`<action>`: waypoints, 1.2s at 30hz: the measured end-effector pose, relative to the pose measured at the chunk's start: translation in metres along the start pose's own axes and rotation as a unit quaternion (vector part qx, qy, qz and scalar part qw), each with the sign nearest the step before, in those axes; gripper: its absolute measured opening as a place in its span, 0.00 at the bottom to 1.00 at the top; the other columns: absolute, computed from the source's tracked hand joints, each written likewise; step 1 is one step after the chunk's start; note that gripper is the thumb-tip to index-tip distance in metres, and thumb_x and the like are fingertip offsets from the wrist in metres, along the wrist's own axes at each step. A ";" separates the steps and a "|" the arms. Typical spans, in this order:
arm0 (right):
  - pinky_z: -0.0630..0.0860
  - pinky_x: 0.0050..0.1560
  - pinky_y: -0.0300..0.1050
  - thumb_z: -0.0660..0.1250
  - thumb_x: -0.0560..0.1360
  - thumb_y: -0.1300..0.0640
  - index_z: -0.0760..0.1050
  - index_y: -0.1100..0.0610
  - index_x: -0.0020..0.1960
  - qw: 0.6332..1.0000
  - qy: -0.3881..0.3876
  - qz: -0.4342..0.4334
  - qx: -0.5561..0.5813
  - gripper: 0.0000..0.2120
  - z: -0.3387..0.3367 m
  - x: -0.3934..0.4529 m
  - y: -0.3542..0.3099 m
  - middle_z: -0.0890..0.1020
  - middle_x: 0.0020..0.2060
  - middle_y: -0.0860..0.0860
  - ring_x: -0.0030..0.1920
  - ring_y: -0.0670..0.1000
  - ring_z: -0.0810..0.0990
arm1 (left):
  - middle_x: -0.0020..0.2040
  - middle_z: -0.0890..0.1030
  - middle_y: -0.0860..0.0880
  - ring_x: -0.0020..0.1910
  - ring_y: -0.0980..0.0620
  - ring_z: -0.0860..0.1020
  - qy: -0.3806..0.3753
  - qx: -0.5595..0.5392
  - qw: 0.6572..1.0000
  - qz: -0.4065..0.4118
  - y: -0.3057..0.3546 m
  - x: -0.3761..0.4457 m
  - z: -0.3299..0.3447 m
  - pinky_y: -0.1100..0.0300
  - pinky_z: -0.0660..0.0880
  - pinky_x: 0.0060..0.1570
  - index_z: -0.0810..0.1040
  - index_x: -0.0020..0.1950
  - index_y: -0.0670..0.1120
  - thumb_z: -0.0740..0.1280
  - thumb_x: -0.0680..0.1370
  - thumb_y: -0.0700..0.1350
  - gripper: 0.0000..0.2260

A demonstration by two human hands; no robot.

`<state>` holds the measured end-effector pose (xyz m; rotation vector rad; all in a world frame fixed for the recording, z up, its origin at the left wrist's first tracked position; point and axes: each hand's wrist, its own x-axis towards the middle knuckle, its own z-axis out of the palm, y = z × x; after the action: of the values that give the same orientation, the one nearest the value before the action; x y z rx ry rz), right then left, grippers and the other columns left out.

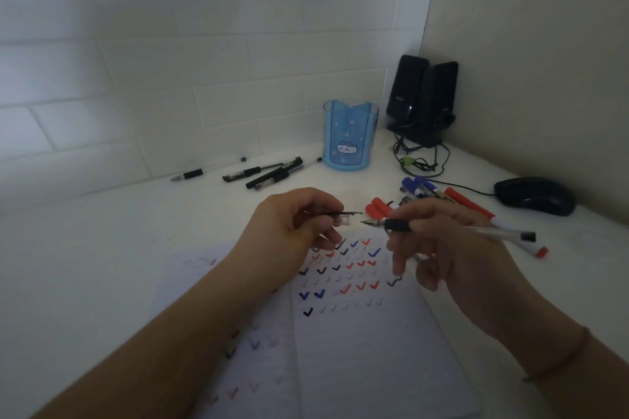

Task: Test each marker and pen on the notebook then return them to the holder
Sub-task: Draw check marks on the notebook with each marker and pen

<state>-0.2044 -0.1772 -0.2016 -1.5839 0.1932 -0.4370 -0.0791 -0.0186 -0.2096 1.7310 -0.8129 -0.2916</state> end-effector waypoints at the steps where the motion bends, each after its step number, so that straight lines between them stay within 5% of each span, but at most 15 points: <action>1: 0.67 0.23 0.38 0.63 0.74 0.65 0.81 0.56 0.40 1.000 0.005 0.001 0.004 0.10 -0.001 0.000 0.000 0.82 0.33 0.58 0.28 0.56 0.78 | 0.41 0.84 0.48 0.39 0.52 0.83 -0.003 -0.023 1.000 -0.004 0.001 0.000 0.000 0.64 0.79 0.40 0.80 0.48 0.46 0.62 0.78 0.31 0.12; 5: 0.66 0.22 0.39 0.59 0.75 0.69 0.73 0.61 0.43 1.000 0.008 0.008 0.003 0.07 -0.002 0.000 -0.002 0.83 0.34 0.58 0.27 0.56 0.79 | 0.40 0.84 0.48 0.39 0.52 0.84 -0.014 -0.070 0.997 -0.011 0.004 -0.002 0.004 0.65 0.79 0.39 0.80 0.49 0.44 0.63 0.77 0.31 0.11; 10: 0.68 0.21 0.38 0.65 0.71 0.64 0.73 0.62 0.43 1.000 -0.012 0.012 -0.022 0.02 0.002 0.000 -0.002 0.85 0.37 0.58 0.28 0.57 0.81 | 0.40 0.84 0.43 0.38 0.48 0.83 -0.036 -0.091 0.995 0.003 0.008 -0.006 0.008 0.62 0.79 0.39 0.80 0.48 0.43 0.63 0.77 0.31 0.09; 13: 0.68 0.21 0.39 0.67 0.66 0.57 0.75 0.61 0.43 1.000 -0.010 0.003 -0.018 0.09 0.004 0.000 -0.002 0.85 0.37 0.58 0.28 0.56 0.81 | 0.38 0.84 0.44 0.38 0.49 0.84 -0.033 -0.109 0.993 0.010 0.011 -0.008 0.008 0.63 0.79 0.39 0.81 0.47 0.43 0.65 0.76 0.32 0.09; 28: 0.70 0.22 0.42 0.67 0.67 0.55 0.76 0.61 0.45 0.997 0.010 -0.051 -0.057 0.11 0.007 -0.004 -0.003 0.86 0.40 0.54 0.32 0.56 0.84 | 0.34 0.84 0.47 0.34 0.52 0.84 0.017 -0.142 0.989 0.038 0.016 -0.010 0.008 0.66 0.79 0.36 0.82 0.44 0.43 0.66 0.74 0.30 0.09; 33: 0.73 0.27 0.42 0.61 0.74 0.55 0.76 0.59 0.48 0.997 0.047 -0.037 -0.054 0.09 -0.001 0.001 -0.001 0.83 0.36 0.53 0.32 0.52 0.78 | 0.47 0.85 0.52 0.47 0.53 0.84 -0.056 -0.077 0.995 0.039 0.014 -0.007 0.009 0.59 0.80 0.47 0.80 0.53 0.51 0.71 0.73 0.42 0.10; 36: 0.77 0.36 0.42 0.55 0.78 0.51 0.73 0.54 0.46 0.976 0.143 -0.045 -0.160 0.10 -0.020 0.009 -0.003 0.80 0.41 0.51 0.37 0.49 0.80 | 0.67 0.73 0.60 0.63 0.60 0.73 -0.086 0.132 0.986 0.050 0.002 0.002 -0.007 0.57 0.73 0.62 0.69 0.68 0.59 0.64 0.70 0.63 0.27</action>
<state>-0.2043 -0.1984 -0.1973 -1.8462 0.4309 -0.7346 -0.0741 -0.0150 -0.2052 1.9219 -1.1019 -0.2782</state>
